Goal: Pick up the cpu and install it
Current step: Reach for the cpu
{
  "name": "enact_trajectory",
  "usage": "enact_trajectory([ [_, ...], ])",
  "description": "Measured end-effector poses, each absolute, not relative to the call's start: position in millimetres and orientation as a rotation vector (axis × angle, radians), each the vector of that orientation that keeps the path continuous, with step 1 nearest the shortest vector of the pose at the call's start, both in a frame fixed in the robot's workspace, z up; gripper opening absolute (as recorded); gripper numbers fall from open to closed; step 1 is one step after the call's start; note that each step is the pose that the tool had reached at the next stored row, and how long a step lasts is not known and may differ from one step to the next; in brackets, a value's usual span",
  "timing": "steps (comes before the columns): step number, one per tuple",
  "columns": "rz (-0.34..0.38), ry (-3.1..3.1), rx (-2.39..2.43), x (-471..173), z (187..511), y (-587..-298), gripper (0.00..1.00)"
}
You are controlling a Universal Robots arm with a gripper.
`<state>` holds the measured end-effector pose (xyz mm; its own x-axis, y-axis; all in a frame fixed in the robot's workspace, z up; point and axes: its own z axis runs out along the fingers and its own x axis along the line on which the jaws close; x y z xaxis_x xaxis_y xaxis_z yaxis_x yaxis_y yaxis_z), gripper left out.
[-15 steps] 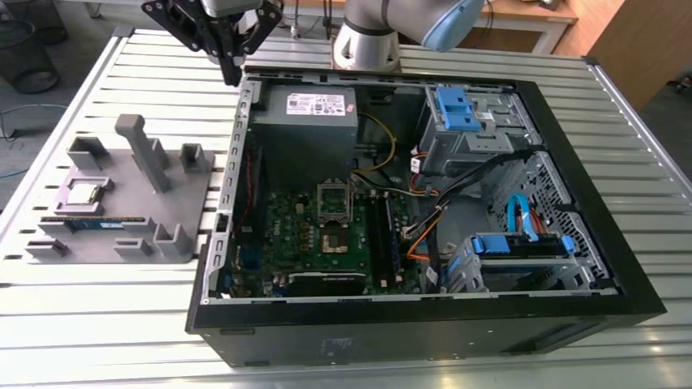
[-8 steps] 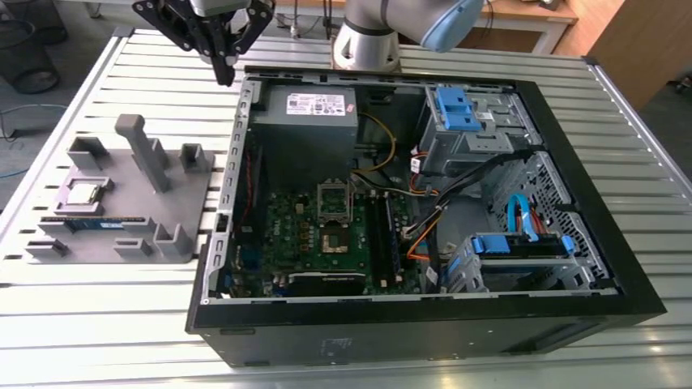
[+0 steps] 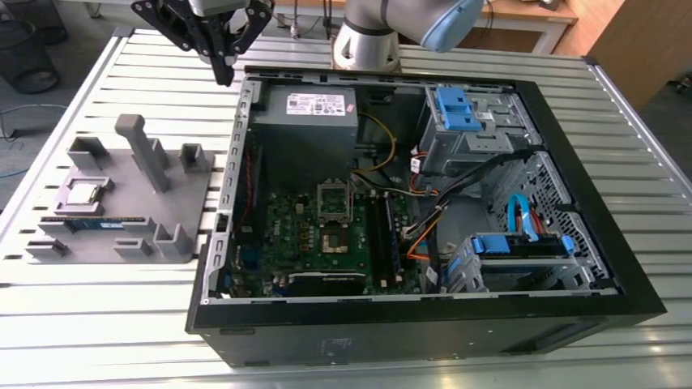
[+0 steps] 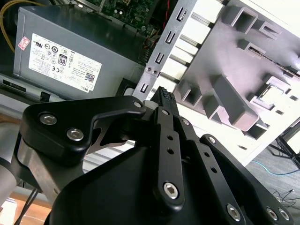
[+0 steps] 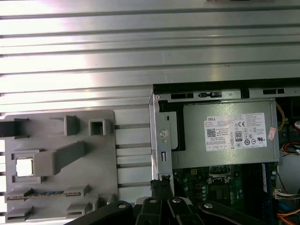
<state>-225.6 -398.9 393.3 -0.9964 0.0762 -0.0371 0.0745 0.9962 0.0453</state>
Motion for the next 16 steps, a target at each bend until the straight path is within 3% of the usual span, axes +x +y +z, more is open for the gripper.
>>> enact_trajectory([
  [16, 0.068, 3.099, 0.117, -238, 393, -399, 0.11],
])
